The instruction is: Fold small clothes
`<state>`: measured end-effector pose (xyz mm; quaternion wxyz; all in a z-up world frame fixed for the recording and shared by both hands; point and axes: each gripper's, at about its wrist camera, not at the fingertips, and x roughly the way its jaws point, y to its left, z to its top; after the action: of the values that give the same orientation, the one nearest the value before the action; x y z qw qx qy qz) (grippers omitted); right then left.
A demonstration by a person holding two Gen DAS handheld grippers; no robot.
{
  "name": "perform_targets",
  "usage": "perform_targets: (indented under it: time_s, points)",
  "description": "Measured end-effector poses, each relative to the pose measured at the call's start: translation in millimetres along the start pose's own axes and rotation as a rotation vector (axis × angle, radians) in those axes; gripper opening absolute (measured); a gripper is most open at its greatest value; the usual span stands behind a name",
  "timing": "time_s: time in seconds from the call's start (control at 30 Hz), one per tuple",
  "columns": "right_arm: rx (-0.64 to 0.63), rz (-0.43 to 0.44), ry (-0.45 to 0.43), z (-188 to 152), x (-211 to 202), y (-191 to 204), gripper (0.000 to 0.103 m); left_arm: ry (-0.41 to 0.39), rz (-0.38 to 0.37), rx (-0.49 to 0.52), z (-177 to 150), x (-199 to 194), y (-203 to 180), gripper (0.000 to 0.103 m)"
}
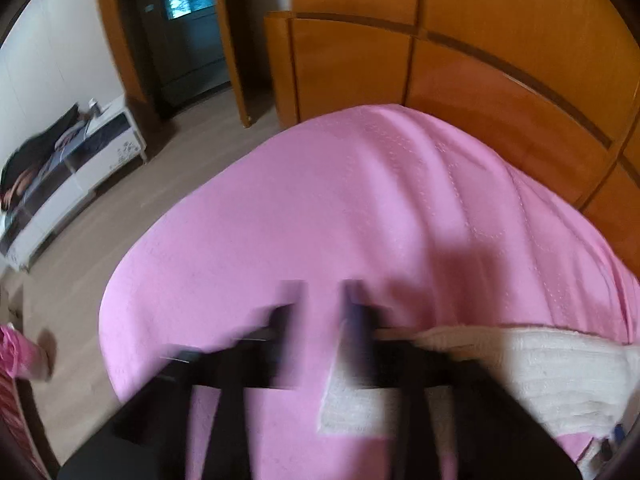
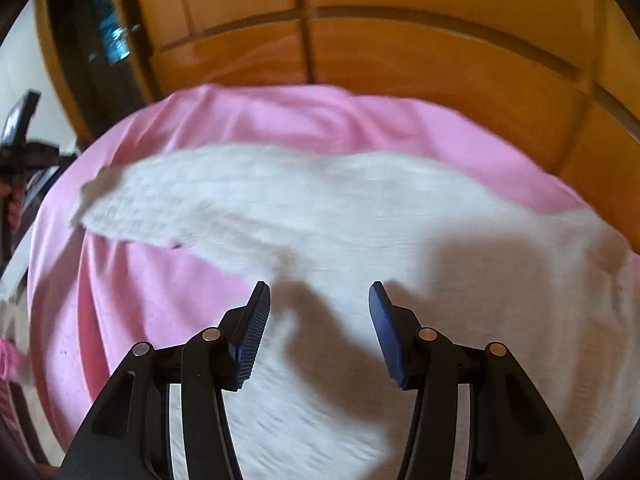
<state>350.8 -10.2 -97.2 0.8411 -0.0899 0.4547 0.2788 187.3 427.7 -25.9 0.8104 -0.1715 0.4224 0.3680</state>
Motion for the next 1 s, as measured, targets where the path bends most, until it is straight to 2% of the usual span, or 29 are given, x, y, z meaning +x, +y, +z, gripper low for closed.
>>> perform_targets:
  time_s: [0.03, 0.13, 0.17, 0.2, 0.23, 0.27, 0.3, 0.33, 0.43, 0.53, 0.6, 0.67, 0.7, 0.73, 0.77, 0.8, 0.83, 0.87, 1.0]
  points:
    - [-0.013, 0.002, 0.011, -0.1, 7.6, 7.3, 0.051, -0.021, 0.001, -0.021, -8.9, -3.6, 9.5, 0.065]
    - [-0.054, -0.044, 0.02, -3.3, 22.8, 18.2, 0.051, 0.035, -0.052, -0.061, -26.5, 5.9, 26.4, 0.065]
    - [-0.067, -0.065, 0.02, -2.9, 26.7, 20.8, 0.049, 0.06, -0.083, -0.08, -35.5, 12.3, 33.0, 0.065]
    - [-0.085, -0.096, 0.014, -3.0, 27.9, 23.6, 0.04, 0.073, -0.098, -0.088, -40.3, 16.8, 34.8, 0.063]
    - [-0.094, -0.107, 0.012, -3.0, 28.7, 24.4, 0.035, 0.087, -0.122, -0.095, -44.8, 21.2, 35.2, 0.048]
    - [-0.098, -0.118, 0.012, -1.1, 29.7, 24.0, 0.027, 0.112, -0.16, -0.093, -50.3, 28.4, 33.6, 0.037]
    - [-0.1, -0.126, 0.012, -1.3, 28.3, 22.8, 0.016, 0.128, -0.167, -0.09, -52.1, 29.9, 30.1, 0.009]
    - [-0.1, -0.131, 0.012, -0.5, 26.7, 20.9, 0.01, 0.144, -0.172, -0.085, -52.3, 35.1, 26.1, 0.0]
    - [-0.083, -0.099, -0.014, 1.8, 9.7, 17.5, 0.006, 0.092, -0.159, -0.085, -47.7, 29.5, 22.4, 0.0]
    - [-0.041, -0.032, -0.058, 3.5, -10.6, 17.8, 0.006, 0.023, -0.119, -0.13, -25.8, 20.4, 40.5, 0.0]
    - [-0.029, -0.016, -0.035, 0.9, -4.0, 17.6, 0.007, 0.001, -0.041, -0.118, -15.5, 19.3, 46.9, 0.0]
    - [-0.021, 0.007, 0.019, -6.3, 16.2, 20.1, 0.013, 0.05, -0.024, -0.123, -15.6, 23.8, 47.4, 0.0]
    - [-0.01, 0.022, 0.035, -10.0, 22.6, 18.9, 0.022, 0.056, -0.013, -0.127, -18.0, 22.5, 45.9, 0.0]
    - [-0.001, 0.046, 0.016, -13.3, 22.9, 17.7, 0.026, 0.054, -0.025, -0.131, -20.2, 17.0, 41.9, 0.0]
    - [0.006, 0.061, 0.016, -14.6, 19.7, 17.3, 0.037, 0.046, -0.055, -0.132, -22.7, 11.5, 38.9, 0.003]
    - [0.02, 0.077, 0.022, -14.1, 16.1, 17.7, 0.053, 0.036, -0.097, -0.13, -27.0, 3.7, 31.6, 0.02]
    - [0.045, 0.101, 0.023, -16.1, 5.0, 15.7, 0.06, 0.028, -0.12, -0.124, -33.1, -4.3, 22.4, 0.044]
    - [0.055, 0.105, 0.009, -20.0, -6.4, 14.0, 0.063, 0.014, -0.144, -0.117, -38.2, -16.9, 12.2, 0.05]
    - [0.161, 0.084, -0.05, -54.2, -58.9, -19.5, 0.063, -0.023, -0.295, -0.011, -65.8, -48.4, -39.6, 0.05]
